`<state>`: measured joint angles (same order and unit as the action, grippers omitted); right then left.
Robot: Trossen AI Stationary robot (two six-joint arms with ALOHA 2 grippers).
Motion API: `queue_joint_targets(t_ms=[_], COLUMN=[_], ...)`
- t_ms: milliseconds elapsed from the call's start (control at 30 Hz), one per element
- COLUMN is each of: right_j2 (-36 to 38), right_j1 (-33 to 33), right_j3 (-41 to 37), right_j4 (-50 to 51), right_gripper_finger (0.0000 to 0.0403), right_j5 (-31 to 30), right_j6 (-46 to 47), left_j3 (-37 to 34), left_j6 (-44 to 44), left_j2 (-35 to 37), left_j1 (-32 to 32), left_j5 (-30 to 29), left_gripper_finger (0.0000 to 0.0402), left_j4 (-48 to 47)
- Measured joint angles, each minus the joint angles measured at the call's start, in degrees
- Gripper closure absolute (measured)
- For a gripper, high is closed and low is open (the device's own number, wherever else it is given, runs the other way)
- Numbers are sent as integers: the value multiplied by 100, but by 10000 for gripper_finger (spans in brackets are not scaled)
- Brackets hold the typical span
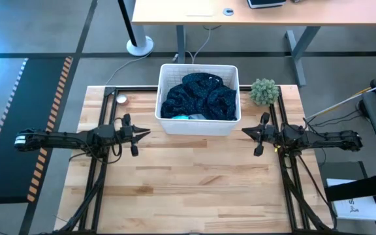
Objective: Sort clothes
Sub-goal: Return to Home Position
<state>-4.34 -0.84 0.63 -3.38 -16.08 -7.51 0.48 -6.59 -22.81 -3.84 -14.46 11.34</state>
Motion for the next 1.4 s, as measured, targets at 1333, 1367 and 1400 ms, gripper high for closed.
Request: queue_joint_targets(t_ms=[1333,1367,1400], right_j2=[2,0,0], right_j1=[0,0,0], right_j3=[0,2,2], right_j4=[0,0,0], right_gripper_finger=[403,403,403], right_j5=[-2,0,-2], right_j6=[0,0,0], left_j3=[-1,-1,-1], left_j6=[0,1,0], left_j2=[2,2,1], left_j1=[0,-1,0], left_j5=[0,0,0], left_gripper_finger=[377,378,378], left_j4=[-1,1,0])
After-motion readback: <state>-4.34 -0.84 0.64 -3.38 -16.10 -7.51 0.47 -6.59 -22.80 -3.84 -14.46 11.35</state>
